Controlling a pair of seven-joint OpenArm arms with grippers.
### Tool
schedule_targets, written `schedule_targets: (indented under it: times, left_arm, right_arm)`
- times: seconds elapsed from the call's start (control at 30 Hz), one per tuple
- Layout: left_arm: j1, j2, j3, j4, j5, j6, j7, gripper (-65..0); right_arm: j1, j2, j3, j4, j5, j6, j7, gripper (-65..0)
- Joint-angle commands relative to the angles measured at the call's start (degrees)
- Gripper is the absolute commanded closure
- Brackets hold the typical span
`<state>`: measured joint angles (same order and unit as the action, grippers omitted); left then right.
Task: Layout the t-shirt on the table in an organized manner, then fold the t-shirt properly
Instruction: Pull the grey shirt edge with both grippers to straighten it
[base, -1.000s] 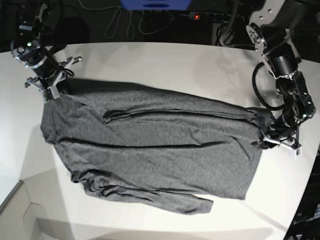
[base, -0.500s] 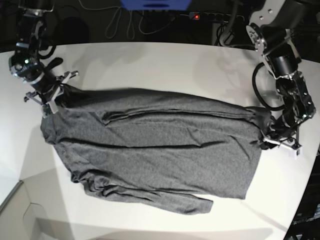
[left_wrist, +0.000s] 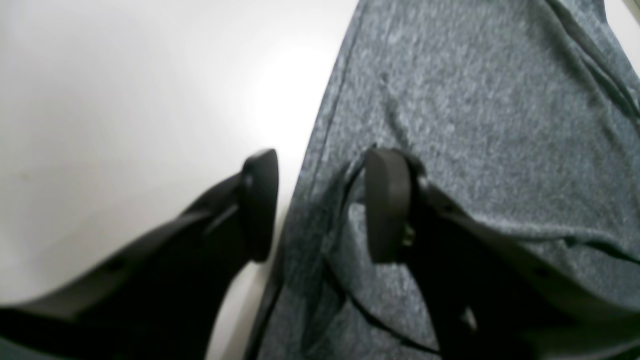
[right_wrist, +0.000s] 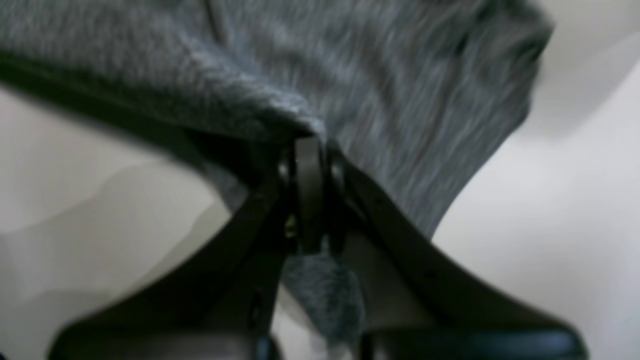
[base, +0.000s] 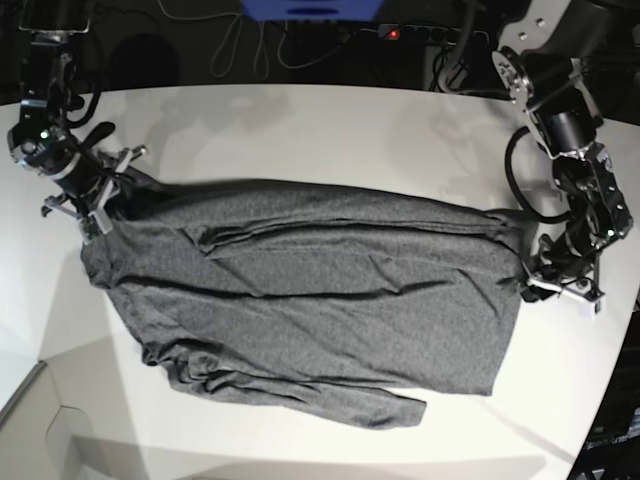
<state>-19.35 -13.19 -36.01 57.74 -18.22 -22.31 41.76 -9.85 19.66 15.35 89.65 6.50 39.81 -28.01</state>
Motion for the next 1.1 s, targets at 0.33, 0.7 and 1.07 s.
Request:
schedule_targets:
  times: [0.33,0.7,1.07]
  left_arm:
    - [3.4,-0.2,-0.2,8.9,-2.9,-0.4,-0.7,-46.1]
    - [16.2,1.9,-0.4,10.9,-16.4,-0.2,-1.2,-48.2]
    - [16.1,4.1,-0.1,10.0,-15.8,0.0,-1.3,-48.1]
  right_arm:
    - [0.2,-0.4,-0.3,1.2,0.8,0.2,0.8,0.0]
    - [0.1,-1.5,-0.3,1.4,0.8,0.2,0.8,0.0]
    - [0.1,-1.5,-0.3,1.4,0.8,0.2,0.7,0.0]
